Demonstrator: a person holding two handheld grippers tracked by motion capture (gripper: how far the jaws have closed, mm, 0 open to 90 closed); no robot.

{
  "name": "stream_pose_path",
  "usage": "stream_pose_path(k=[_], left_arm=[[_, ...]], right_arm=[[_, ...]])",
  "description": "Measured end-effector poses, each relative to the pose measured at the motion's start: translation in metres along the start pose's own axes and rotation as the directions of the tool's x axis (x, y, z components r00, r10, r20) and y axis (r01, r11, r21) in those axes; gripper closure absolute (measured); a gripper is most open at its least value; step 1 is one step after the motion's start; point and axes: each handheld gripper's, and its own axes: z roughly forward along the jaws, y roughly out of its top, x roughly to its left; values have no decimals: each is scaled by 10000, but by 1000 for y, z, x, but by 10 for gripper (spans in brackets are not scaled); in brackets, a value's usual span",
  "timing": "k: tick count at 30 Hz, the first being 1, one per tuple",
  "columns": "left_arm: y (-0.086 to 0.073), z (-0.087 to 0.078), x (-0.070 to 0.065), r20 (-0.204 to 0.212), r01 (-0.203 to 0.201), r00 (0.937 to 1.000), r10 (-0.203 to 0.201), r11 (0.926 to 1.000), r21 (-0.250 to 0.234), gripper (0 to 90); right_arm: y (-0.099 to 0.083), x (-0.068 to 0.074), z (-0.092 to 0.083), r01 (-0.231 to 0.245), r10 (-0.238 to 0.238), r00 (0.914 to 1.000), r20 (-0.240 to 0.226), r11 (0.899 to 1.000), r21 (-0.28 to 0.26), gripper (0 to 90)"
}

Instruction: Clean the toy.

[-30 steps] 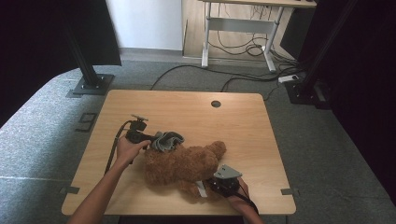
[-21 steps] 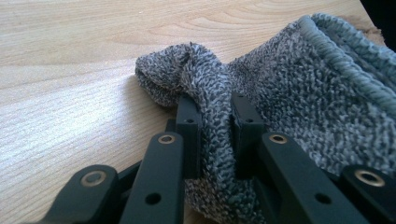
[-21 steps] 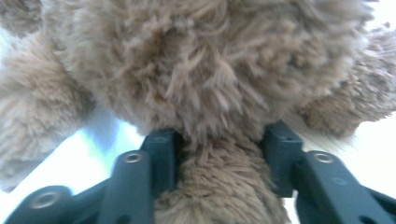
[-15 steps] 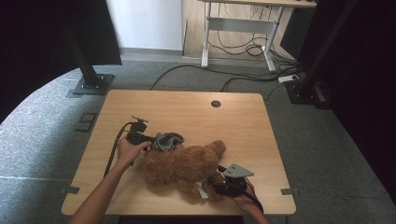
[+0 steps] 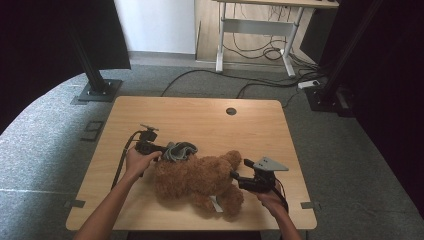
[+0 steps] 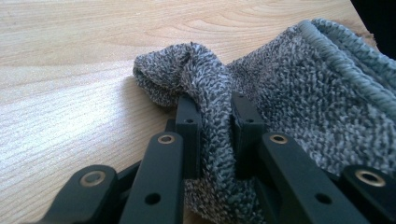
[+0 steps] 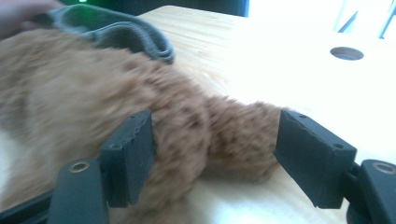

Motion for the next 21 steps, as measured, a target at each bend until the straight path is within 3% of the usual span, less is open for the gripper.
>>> stream_pose_path(k=[5, 10, 16, 21], left_arm=[[1, 1, -1, 8, -45, 10000, 45, 10000, 19, 761], [1, 2, -1, 20, -48, 10000, 48, 10000, 21, 761], [1, 3, -1, -1, -65, 10000, 65, 10000, 63, 761], [1, 5, -2, 41, -67, 10000, 66, 10000, 62, 761]], right_arm=[[5, -24, 24, -442, 415, 9978, 526, 9978, 500, 298], [0, -42, 51, -946, 863, 9937, 713, 9880, 1222, 298], [-8, -50, 72, -1316, 1261, 9911, 436, 9774, 1654, 286], [-13, -50, 80, -1300, 1319, 9913, 51, 9695, 2080, 302]])
